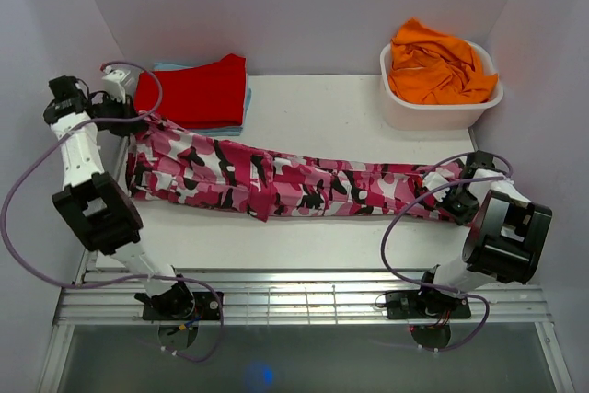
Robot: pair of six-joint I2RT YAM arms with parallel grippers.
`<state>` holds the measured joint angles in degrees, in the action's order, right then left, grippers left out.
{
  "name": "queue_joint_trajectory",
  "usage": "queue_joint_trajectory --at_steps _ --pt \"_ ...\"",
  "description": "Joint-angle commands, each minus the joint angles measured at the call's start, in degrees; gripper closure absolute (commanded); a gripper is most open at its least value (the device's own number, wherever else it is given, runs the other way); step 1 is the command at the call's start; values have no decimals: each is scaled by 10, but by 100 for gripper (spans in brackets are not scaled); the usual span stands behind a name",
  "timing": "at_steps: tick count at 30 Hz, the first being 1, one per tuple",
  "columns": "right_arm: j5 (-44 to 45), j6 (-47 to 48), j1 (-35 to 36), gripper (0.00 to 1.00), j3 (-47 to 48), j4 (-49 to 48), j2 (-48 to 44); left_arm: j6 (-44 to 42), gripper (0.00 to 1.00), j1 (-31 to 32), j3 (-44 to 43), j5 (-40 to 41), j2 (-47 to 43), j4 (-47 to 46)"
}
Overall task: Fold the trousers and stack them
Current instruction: Flatten the trousers out
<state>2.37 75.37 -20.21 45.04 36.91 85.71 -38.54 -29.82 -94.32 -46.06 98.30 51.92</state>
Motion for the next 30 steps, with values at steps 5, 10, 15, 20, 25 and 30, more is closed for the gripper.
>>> queue_joint_trajectory --at_steps 5,10,15,20,25,30 --pt "-11 50 -12 92 43 67 58 157 52 64 -250 108 294 53" --pt "-38 60 -12 92 45 86 45 84 30 24 -179 54 212 128" --pt "-42 69 -12 92 27 78 27 11 28 -14 -72 48 123 158" --pt "-42 72 -12 92 20 74 17 36 17 -13 -11 19 128 117" --pt "-30 81 -16 92 12 68 10 111 10 -1 -17 30 185 33" --pt "-30 83 -16 92 11 70 16 137 9 35 -21 72 219 -27"
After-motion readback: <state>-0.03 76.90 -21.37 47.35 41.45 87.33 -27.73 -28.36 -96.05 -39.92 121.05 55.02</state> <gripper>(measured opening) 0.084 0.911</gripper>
